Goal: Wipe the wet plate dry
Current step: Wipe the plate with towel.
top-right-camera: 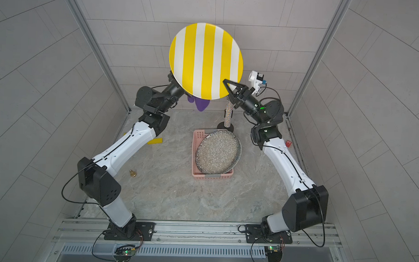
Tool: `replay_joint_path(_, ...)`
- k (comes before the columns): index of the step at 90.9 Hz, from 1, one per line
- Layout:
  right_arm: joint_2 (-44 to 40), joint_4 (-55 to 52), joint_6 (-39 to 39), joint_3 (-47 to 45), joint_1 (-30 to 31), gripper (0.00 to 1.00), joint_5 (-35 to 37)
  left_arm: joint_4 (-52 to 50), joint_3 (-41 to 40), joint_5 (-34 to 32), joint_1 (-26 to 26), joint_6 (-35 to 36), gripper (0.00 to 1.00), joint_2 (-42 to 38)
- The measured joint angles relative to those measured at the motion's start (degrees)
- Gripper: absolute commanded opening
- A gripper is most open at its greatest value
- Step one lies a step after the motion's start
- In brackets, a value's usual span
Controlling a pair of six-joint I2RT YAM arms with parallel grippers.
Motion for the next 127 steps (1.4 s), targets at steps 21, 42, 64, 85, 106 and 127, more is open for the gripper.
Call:
replay_joint_path(21, -2.19, 2.91, 1.84, -4.28, -4.98, 0.0, 2.58, 1.97, 1.36, -2.49, 0.68, 0.0, 0.0, 0.31)
replay_joint_path(42, -8.02, 2.64, -1.22, -13.46, 5.46, 0.0, 2.99, 4.26, 4.35, -6.05, 0.7, -0.02, 0.0, 3.13)
replay_joint_path(64, 1.42, 4.7, -1.64, 1.6, 1.84, 0.0, 2.58, 5.62, 3.06, -5.75, -3.85, -0.02, 0.0, 3.1)
replay_joint_path(85, 1.53, -0.72, -3.54, 0.7, -9.68, 0.0, 4.42, 2.56, -13.51, -0.22, -0.22, 2.34, 0.0, -7.41)
replay_joint_path(106, -4.22, -26.75, -21.92, -5.44, -4.61, 0.0, 6.95, -44.04, 6.16, 3.41, 1.77, 43.15, 0.0, -16.2)
replay_joint_path(127, -7.52, -36.72, -33.09, -5.99, 4.22, 0.0, 5.14, -66.14, 15.58, -5.95, -0.61, 69.68, 0.0, -15.89)
